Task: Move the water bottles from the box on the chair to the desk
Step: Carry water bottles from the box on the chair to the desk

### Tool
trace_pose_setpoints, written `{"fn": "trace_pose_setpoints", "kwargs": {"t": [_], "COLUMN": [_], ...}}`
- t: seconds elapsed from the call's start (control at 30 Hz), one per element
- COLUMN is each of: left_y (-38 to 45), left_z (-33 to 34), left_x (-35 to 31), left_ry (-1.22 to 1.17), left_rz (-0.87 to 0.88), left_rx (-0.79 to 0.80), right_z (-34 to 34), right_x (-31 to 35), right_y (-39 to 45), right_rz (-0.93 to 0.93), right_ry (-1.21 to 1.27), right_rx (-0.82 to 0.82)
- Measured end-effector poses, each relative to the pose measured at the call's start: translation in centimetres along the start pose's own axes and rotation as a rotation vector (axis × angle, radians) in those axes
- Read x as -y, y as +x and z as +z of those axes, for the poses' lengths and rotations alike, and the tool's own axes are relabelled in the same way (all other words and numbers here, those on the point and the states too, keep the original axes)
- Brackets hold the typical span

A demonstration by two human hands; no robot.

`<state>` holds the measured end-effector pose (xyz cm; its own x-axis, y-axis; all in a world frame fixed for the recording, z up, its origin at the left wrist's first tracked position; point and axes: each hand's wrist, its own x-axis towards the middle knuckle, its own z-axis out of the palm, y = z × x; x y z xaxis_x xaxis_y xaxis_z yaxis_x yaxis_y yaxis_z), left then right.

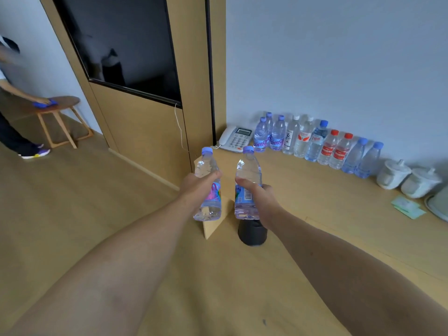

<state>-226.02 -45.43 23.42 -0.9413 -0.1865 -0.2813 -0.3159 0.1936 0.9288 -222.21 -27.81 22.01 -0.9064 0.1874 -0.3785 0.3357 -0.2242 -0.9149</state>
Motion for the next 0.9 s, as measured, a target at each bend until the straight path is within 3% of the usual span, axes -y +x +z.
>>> {"fn": "trace_pose_setpoints", "kwargs": {"t": [0.3,0.63,0.9], "left_y": [13.7,29.4,35.5], "left_z": [4.0,10.3,15.6], "left_x": [-3.4,-9.4,-11.9], "left_ry": [-0.010,0.134,0.234], "left_rz": [0.007,0.106,0.133], "left_rx": [0.179,0.445,0.624], "right_z": [2.0,3.6,2.5], "right_x": [3.8,7.5,9.2], "right_y": [12.0,23.4,28.5], "right_rz": [-0.007,-0.024,-0.120], "right_ry": [-0.005,0.039,0.122], "right_rx": [-0.079,-0.361,-0.562]}}
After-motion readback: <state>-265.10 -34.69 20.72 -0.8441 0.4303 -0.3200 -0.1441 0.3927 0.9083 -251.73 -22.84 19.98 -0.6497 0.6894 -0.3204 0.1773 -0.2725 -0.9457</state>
